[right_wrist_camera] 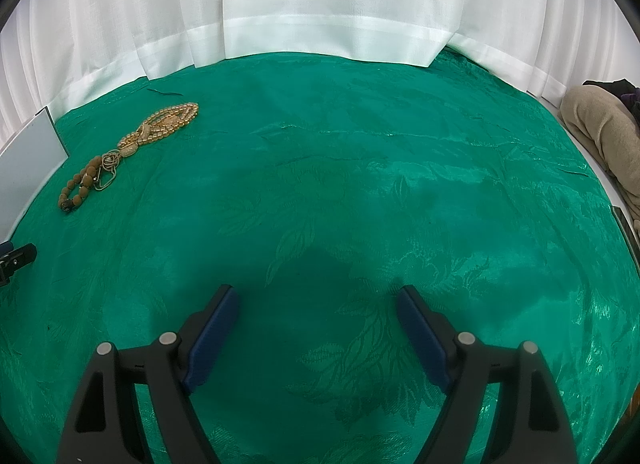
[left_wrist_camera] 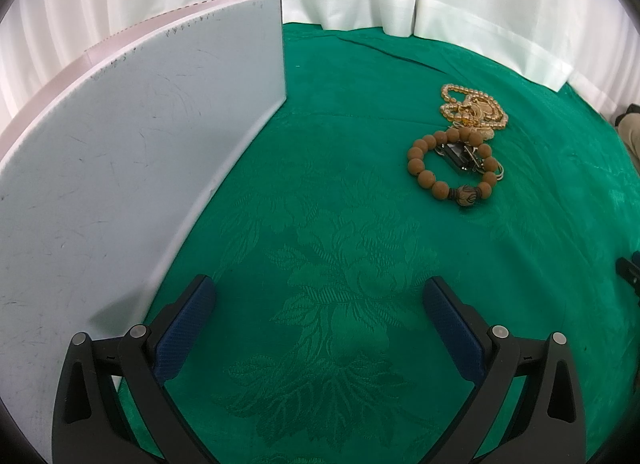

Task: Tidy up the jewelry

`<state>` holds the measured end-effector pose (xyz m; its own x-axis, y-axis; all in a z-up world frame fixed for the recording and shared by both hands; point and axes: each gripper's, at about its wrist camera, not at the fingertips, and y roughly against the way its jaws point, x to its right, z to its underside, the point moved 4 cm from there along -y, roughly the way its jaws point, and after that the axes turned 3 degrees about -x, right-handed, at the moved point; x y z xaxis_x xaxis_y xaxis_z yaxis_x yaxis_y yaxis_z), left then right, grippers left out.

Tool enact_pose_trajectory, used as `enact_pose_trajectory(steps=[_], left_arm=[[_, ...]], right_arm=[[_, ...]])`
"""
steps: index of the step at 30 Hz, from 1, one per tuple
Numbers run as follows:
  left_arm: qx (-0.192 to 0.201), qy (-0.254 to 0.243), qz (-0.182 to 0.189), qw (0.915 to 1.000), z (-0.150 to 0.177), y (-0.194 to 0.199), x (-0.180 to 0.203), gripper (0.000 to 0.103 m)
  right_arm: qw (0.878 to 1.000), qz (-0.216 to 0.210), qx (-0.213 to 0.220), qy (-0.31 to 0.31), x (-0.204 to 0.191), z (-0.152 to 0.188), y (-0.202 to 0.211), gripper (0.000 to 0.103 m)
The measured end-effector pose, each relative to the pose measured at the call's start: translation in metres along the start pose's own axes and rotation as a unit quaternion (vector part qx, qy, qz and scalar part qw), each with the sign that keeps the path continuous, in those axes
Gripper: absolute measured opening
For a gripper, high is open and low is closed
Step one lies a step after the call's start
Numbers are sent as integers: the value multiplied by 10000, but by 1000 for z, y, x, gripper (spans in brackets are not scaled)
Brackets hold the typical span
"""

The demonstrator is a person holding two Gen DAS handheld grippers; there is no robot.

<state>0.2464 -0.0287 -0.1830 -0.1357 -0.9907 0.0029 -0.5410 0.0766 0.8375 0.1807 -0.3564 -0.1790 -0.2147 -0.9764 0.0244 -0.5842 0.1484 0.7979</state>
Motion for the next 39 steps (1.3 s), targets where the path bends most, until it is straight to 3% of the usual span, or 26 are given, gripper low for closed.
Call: enact_pose_trajectory(steps=[39], left_arm=[[1, 6, 14, 10000, -1, 0, 2, 103]], right_arm=[[10000, 0, -5, 2, -1, 0, 0, 83]])
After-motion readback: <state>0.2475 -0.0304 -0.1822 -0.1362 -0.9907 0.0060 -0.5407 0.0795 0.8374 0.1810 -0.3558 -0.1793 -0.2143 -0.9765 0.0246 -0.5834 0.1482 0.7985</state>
